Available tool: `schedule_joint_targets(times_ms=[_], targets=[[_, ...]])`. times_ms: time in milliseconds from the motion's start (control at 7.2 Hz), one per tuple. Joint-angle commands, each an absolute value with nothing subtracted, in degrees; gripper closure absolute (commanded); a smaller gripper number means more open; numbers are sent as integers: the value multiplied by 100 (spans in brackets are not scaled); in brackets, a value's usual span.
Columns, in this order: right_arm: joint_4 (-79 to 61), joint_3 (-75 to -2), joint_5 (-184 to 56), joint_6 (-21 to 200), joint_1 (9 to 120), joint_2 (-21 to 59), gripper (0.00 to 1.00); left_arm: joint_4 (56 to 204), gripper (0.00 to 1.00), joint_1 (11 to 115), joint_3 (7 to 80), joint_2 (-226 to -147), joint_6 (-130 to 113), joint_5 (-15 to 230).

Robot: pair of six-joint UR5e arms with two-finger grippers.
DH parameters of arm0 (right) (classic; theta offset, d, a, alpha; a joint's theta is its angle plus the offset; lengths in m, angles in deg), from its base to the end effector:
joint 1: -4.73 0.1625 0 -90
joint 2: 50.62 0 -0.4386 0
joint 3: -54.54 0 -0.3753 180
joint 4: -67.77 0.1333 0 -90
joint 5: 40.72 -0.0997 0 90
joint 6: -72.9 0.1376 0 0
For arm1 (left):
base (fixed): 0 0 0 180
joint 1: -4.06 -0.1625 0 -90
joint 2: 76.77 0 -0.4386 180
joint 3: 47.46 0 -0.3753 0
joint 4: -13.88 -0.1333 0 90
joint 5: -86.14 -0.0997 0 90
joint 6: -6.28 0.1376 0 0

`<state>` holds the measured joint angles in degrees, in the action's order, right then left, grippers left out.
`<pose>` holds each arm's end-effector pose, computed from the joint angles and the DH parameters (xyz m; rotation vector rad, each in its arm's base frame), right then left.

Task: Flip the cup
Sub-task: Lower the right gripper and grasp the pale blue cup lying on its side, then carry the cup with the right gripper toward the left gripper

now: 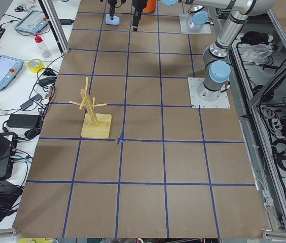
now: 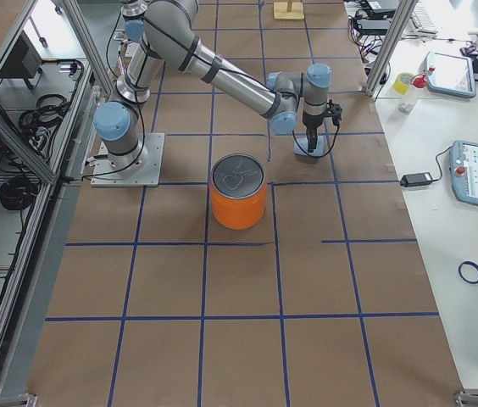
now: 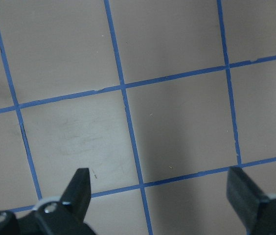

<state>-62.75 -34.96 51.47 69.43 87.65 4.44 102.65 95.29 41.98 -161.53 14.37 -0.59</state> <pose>0.0439 -0.6851 0.1836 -0.1005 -3.0882 0.1580 -0.1508 -0.4460 0.5131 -0.2561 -3.0753 0.1945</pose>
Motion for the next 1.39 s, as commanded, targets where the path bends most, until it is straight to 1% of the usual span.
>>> schedule_joint_targets(times_ms=[0,139,278,417,694,833,1111,1250], targets=[[-6327,-3494,5130,6939,8726,247,0,10265,0,9529,4193,-16150,1437,-52],[-6327,-3494,5113,6939,8708,229,45,10265,0,9529,4210,-16124,1437,-61],[-6319,-3485,5112,6921,8717,203,80,10265,0,9529,4210,-16124,1428,-52],[-6310,-3450,5121,6878,8708,212,94,10265,0,9529,4219,-16115,1437,-61],[-6249,-3336,5173,6869,8743,465,100,10256,0,9520,4219,-16115,1428,-52],[-6179,-3266,5183,6851,8943,754,100,10247,0,9520,4176,-16193,1428,-52],[-6274,-3256,5357,6590,9872,985,100,10247,0,9529,4219,-16150,1428,-52],[-6631,-3256,5402,5926,10347,976,100,10247,0,9529,4219,-16115,1428,-61]])
